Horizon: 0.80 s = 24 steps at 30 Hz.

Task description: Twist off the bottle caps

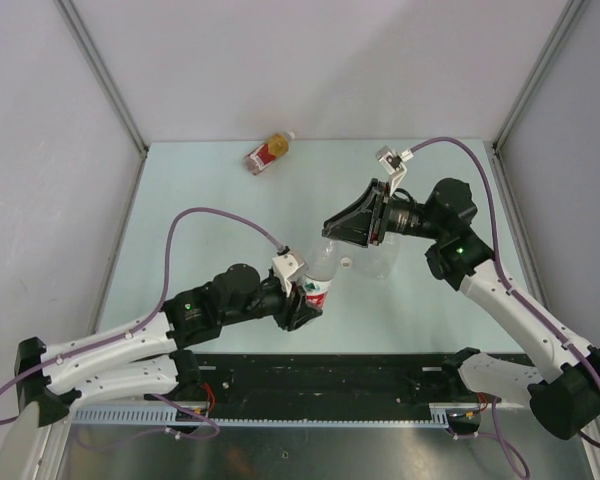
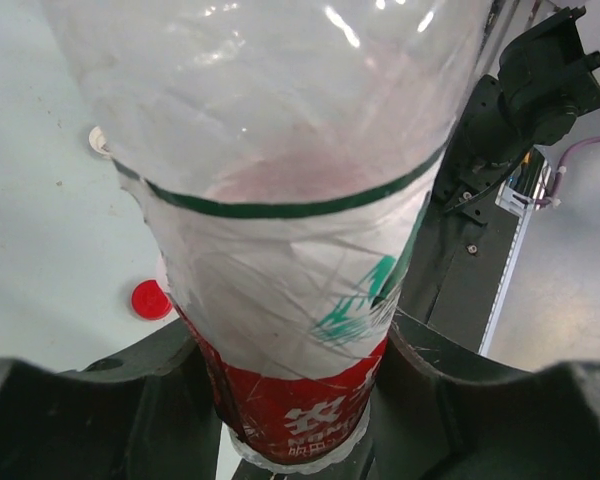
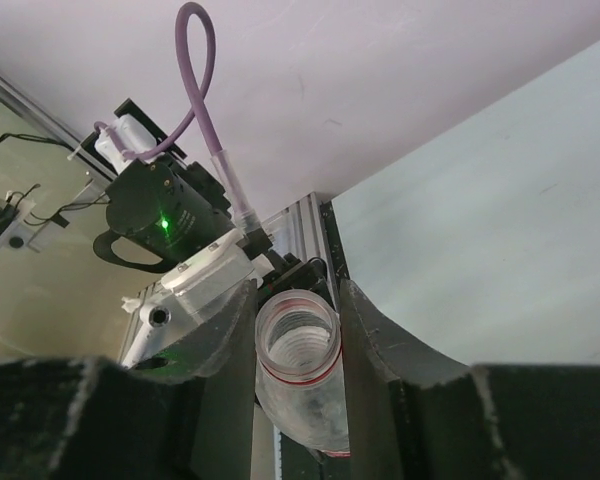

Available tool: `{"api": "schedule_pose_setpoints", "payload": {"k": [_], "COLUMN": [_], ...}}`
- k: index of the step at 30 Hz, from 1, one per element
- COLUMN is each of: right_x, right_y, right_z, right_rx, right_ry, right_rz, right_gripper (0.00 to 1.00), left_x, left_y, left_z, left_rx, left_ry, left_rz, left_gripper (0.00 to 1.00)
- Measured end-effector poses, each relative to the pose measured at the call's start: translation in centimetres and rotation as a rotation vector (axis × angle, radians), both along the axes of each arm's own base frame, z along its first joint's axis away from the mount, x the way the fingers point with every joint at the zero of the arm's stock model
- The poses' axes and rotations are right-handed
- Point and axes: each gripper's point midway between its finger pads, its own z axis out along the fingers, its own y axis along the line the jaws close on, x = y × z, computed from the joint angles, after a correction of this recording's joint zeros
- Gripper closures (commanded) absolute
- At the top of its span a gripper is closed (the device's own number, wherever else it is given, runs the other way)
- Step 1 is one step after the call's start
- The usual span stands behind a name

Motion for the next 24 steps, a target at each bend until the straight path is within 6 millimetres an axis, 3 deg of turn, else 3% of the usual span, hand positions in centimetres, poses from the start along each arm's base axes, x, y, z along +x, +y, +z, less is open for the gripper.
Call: {"api": "schedule_pose_setpoints", "payload": {"k": [3, 7, 9, 18, 24], "right_x": [0.0, 0.0, 0.1, 1.4, 2.7], "right_y": [0.1, 0.1, 0.1, -0.4, -0.4], "right_z": [0.1, 0.1, 0.0, -2.5, -5.3], "right_rx": [0.0, -0.001, -0.005, -0.097, -0.229], "right_ry": [-0.015, -0.026, -0.023, -0.006, -0.062], "right_rz": [0.002, -0.002, -0.008, -0.108, -0.258], "right_gripper": [1.0, 1.0, 1.0, 1.0, 1.0], "left_x": [0.1, 0.2, 0.4, 1.7, 2.4], "left_y": [0.2, 0.4, 0.6, 1.8, 2.8], "left_z": [0.1, 0.1, 0.3, 2.5, 3.8], "left_rx": [0.001, 0.006, 0.003, -0.045, -0.072], "left_ry": [-0.004, -0.009, -0.028, -0.109, -0.149], "left_rz": [0.008, 0.016, 0.022, 0.105, 0.162], "left_gripper": [0.62, 0.16, 0.04, 0.01, 0.01]}}
